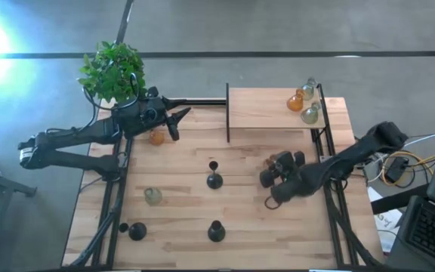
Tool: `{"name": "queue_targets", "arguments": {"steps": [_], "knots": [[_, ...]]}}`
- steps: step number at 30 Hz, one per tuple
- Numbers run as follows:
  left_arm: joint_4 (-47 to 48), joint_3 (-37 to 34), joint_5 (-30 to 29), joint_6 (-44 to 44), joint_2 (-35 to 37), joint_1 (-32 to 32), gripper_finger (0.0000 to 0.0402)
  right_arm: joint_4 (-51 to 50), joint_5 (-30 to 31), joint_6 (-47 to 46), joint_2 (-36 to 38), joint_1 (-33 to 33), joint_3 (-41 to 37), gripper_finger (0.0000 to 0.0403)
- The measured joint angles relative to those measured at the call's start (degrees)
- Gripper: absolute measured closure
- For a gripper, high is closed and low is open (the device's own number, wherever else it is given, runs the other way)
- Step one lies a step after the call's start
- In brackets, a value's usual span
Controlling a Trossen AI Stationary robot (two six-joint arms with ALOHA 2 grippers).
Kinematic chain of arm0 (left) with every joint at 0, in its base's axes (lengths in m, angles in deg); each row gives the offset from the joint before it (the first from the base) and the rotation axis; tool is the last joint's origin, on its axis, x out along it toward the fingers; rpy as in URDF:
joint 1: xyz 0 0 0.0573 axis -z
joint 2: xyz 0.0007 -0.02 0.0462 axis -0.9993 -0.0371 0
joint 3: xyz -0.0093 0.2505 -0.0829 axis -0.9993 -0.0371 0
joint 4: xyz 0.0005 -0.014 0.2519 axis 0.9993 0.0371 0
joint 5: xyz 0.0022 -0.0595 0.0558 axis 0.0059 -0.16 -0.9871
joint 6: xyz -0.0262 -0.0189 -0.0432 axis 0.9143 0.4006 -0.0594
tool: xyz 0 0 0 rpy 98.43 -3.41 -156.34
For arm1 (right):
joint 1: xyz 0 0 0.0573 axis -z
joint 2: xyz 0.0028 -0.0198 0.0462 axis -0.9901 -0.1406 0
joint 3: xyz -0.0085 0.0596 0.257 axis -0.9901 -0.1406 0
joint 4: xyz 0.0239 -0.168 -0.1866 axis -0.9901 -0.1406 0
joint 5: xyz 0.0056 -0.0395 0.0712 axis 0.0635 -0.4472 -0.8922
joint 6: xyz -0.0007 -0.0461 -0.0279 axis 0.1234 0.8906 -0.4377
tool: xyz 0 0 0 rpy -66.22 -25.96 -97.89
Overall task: Pick & Place candle stick holders
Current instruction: Put the bottom orange glass candle holder on the shelf
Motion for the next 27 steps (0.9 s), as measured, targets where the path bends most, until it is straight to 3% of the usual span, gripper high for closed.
{"name": "queue_targets", "arguments": {"steps": [6,9,12,19,27], "knots": [[0.0,0.0,-0.3,0.0,-0.1,0.0,0.0248,7.7,0.0,32.1,8.1,8.7,8.7,0.0283],[0.0,0.0,-0.4,0.0,-0.1,0.0,0.0248,9.4,-0.4,42.1,9.5,14.4,12.4,0.0283],[0.0,0.0,-0.4,0.0,-0.1,0.0,0.0248,9.4,-3.6,47.5,9.4,21.0,15.1,0.0283],[0.0,0.0,-0.4,0.0,-0.1,0.0,0.0248,13.9,-20.6,53.6,5.3,35.0,19.7,0.0283],[0.1,0.0,-0.4,0.0,-0.1,0.0,0.0248,17.3,-24.1,62.4,-2.7,41.8,26.9,0.0283]]}}
